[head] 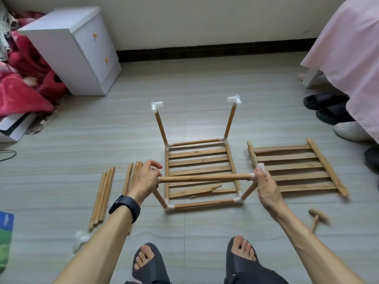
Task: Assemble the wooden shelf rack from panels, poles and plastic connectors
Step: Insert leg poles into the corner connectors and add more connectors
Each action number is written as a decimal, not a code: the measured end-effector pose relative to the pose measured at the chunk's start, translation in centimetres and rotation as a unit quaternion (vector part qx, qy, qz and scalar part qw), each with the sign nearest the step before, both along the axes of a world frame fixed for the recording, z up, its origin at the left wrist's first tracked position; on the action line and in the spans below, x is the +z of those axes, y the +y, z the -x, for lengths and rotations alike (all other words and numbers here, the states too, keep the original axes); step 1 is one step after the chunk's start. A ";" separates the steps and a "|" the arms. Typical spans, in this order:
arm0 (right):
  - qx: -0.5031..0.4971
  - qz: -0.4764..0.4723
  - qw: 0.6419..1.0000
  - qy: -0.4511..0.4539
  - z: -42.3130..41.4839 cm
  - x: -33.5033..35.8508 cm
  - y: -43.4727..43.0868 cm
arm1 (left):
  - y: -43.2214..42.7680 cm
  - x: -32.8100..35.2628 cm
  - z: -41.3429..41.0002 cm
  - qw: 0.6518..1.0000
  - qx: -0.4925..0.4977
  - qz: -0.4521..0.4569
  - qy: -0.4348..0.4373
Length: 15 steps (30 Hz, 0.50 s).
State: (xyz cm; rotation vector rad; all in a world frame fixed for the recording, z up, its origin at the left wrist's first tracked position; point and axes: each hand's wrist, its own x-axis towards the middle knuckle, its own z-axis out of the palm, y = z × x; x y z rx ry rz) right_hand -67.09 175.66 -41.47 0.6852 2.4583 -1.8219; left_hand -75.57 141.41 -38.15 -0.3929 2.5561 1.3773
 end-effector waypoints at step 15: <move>-0.016 -0.006 0.998 -0.052 1.2 1.4 -1.3 | 1.0 0.5 -1.5 0.999 -0.009 0.042 0.021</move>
